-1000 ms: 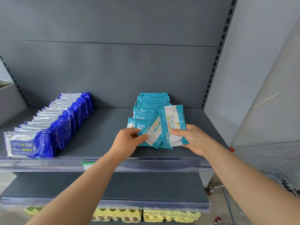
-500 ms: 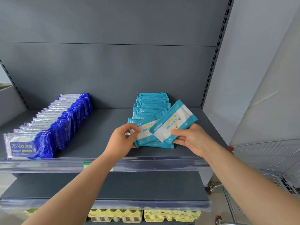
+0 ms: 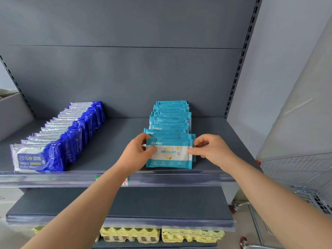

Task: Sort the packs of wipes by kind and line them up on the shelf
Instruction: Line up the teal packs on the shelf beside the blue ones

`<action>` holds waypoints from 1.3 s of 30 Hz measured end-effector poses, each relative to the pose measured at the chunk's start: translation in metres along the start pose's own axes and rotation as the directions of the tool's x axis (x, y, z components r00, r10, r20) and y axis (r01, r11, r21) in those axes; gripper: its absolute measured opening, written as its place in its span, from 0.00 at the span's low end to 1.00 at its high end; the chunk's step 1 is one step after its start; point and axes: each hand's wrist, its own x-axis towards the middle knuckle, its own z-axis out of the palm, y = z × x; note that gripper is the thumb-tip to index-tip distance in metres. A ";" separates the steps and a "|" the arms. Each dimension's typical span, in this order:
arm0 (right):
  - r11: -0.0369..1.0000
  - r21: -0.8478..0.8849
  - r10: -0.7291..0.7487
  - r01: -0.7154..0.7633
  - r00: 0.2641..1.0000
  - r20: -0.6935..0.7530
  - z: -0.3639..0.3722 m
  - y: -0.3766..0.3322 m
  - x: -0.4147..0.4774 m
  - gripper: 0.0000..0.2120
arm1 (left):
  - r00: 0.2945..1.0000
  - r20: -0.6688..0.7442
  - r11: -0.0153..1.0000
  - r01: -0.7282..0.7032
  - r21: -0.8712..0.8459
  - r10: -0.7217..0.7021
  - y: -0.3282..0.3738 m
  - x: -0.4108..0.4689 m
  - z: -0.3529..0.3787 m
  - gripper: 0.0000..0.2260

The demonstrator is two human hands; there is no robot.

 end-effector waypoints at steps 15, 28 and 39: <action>0.935 -0.312 -0.189 0.170 0.981 -0.033 0.020 -0.002 0.004 0.24 | 0.987 -0.160 0.919 0.063 0.388 0.001 -0.002 -0.010 0.010 0.31; 0.879 -0.404 -0.245 0.254 0.967 0.075 -0.024 0.019 -0.012 0.23 | 0.892 -0.276 0.754 -0.101 0.650 0.358 0.014 -0.015 0.035 0.23; 0.635 -0.737 -0.310 0.230 0.950 0.030 -0.229 0.115 -0.042 0.23 | 0.857 -0.060 0.669 -0.353 0.654 0.511 0.115 0.017 0.253 0.15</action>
